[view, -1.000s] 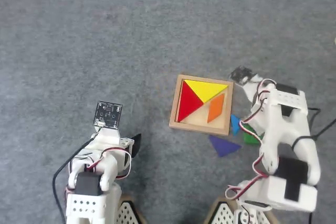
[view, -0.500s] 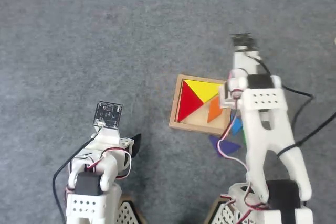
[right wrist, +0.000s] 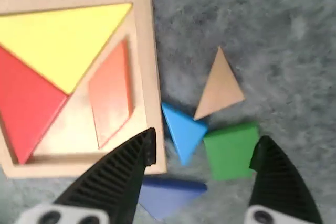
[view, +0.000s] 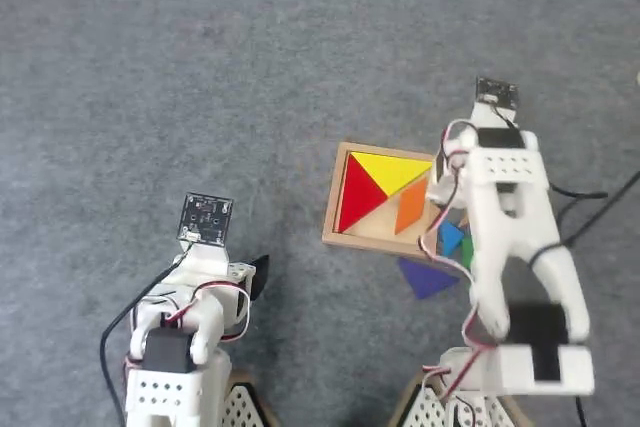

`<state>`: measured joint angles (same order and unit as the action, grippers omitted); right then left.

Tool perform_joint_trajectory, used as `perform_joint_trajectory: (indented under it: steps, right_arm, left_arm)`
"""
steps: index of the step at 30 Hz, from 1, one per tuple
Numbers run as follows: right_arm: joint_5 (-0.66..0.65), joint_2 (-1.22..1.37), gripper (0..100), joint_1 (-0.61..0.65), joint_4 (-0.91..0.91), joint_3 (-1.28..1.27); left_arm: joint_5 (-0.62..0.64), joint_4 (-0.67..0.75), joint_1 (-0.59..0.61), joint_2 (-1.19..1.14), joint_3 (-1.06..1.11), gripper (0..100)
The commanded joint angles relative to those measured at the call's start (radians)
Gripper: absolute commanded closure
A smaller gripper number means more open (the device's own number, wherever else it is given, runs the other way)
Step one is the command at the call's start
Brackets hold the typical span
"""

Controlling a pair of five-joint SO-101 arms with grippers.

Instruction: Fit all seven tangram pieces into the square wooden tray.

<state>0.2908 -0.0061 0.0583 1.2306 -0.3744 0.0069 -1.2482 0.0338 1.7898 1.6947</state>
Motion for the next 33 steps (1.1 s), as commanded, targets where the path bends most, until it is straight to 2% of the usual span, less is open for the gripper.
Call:
perform_joint_trajectory:
  steps: [1,12,16,21,33]
  right_arm:
    - [0.043,0.102,74.6,-0.044,0.012,0.138]
    - [0.043,0.407,73.8,-0.062,0.027,0.333]
    - [0.044,0.418,74.6,-0.064,0.045,0.345]
    - [0.04,0.423,84.6,-0.067,0.033,0.345]
    - [0.04,0.338,85.5,-0.101,0.03,0.344]
  left_arm:
    - [0.005,0.008,-0.006,0.011,-0.012,76]
    - [0.005,0.008,-0.006,0.011,-0.012,76]
    - [0.005,0.008,-0.006,0.011,-0.012,76]
    - [0.005,0.008,-0.006,0.011,-0.012,76]
    - [0.005,0.008,-0.006,0.011,-0.012,76]
